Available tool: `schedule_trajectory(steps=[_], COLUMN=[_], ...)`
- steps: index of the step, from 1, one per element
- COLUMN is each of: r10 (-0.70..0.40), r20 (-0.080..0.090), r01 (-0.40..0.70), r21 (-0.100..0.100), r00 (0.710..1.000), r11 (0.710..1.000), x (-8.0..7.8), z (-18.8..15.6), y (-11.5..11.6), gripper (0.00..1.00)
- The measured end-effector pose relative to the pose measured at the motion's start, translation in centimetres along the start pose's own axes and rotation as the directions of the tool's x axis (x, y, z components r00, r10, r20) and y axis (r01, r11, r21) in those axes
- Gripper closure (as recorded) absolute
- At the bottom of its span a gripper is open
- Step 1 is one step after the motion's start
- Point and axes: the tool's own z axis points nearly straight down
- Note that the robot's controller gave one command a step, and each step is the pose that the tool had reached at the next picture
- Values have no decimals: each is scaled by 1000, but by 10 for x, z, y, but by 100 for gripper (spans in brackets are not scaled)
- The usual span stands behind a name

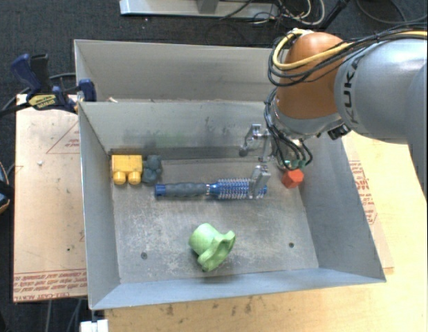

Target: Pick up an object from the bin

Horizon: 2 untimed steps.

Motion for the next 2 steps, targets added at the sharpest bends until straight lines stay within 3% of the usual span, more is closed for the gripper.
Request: schedule_trajectory(steps=[1,2], r10=[122,121], r20=[9,12], r01=[-122,-121], r21=[-2,-1], r00=[992,993], r11=[992,993], x=[12,10], z=[69,65], y=[13,13], gripper=[0,100])
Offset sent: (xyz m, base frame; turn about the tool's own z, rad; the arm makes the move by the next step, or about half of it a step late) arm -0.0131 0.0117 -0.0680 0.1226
